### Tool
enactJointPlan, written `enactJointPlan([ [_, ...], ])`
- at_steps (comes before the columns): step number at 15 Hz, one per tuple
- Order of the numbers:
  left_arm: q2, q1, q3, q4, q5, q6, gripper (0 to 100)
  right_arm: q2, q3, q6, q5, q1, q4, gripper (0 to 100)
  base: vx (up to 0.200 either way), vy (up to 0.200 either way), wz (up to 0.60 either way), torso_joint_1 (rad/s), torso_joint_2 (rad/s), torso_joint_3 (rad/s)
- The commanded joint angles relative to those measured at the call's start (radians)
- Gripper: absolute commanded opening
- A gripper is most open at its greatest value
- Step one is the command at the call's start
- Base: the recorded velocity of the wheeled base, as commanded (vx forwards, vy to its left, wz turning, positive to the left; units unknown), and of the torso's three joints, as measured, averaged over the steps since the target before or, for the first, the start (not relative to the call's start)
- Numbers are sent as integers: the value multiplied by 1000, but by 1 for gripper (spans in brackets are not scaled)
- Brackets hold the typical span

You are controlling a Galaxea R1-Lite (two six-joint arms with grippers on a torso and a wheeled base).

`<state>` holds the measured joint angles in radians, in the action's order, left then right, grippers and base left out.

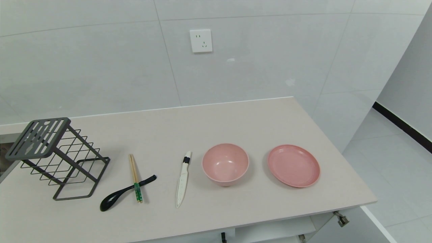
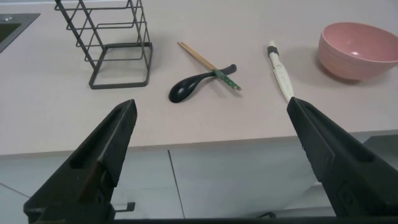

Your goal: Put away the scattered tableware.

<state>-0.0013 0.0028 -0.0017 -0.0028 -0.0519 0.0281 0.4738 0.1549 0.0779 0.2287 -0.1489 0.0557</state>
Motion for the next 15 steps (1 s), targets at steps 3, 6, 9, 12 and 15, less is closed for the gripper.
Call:
enactJointPlan([
  [3, 1, 0, 0, 0, 0, 3, 100, 305, -26, 6, 8, -58, 217, 100, 0, 0, 0, 0, 0, 0],
  [6, 1, 0, 0, 0, 0, 4, 100, 496, -117, 37, 8, -58, 490, 100, 0, 0, 0, 0, 0, 0],
  [9, 1, 0, 2, 0, 0, 7, 100, 700, -155, 39, 9, -58, 733, 100, 0, 0, 0, 0, 0, 0],
  [12, 1, 0, 0, 0, 0, 7, 100, 830, -155, 48, 9, -60, 846, 100, 0, 0, 0, 0, 0, 0],
  [15, 1, 0, 0, 0, 0, 9, 100, 979, -152, 46, 11, -58, 984, 100, 0, 0, 0, 0, 0, 0],
])
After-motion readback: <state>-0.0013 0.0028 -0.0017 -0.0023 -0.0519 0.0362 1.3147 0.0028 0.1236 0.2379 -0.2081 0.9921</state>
